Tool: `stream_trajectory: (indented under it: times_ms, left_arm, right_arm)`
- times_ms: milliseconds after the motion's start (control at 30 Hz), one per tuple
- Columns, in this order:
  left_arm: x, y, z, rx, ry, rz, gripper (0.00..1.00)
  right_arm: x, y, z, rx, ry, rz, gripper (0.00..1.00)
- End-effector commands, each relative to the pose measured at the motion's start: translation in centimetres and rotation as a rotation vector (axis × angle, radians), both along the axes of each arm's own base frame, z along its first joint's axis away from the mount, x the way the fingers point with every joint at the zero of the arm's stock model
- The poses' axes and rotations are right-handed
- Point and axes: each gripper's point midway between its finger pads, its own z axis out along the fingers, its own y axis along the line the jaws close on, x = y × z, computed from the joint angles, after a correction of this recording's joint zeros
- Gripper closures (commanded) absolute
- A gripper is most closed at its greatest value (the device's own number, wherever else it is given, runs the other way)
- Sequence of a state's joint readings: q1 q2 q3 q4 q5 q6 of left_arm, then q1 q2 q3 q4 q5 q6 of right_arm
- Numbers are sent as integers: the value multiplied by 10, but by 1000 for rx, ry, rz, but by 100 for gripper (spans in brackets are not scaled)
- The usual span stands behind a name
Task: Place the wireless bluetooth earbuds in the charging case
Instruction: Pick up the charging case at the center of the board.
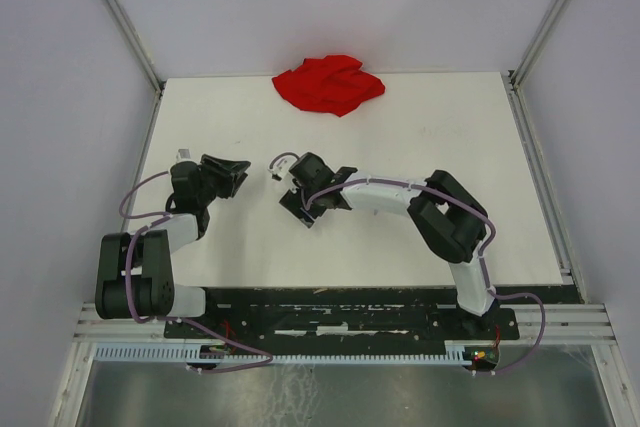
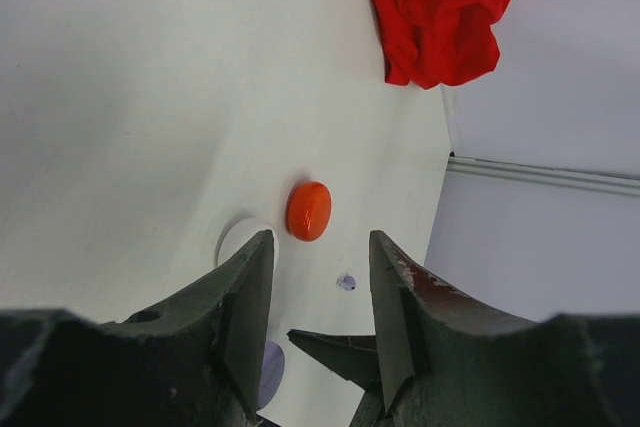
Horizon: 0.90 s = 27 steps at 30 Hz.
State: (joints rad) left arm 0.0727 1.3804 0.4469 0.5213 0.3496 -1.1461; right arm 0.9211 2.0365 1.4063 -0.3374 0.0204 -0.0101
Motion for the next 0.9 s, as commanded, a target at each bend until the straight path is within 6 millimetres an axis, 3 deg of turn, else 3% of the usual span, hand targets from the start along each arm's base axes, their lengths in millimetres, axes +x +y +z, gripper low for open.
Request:
stream_trajectory:
  times_ms: [0,400,600,733,867]
  left_arm:
    - [3,0,10,8,-53,-17,51]
    - [3,-1,10,1,-55,-20,51]
    - [4,-2,12,-2,-60,-28,51]
    - [3,-5,15,-7,-71,-46,51]
    - [2,-16,25,-42,-105,-109,51]
  right_arm:
    - [11,8,8,-5,-39,13,25]
    - [8,7,4,-15,-22,24,37]
    - [8,7,3,-15,-24,23,51]
    - [14,5,14,21,-79,3,55]
    - [23,4,38,119,-157,-26,55]
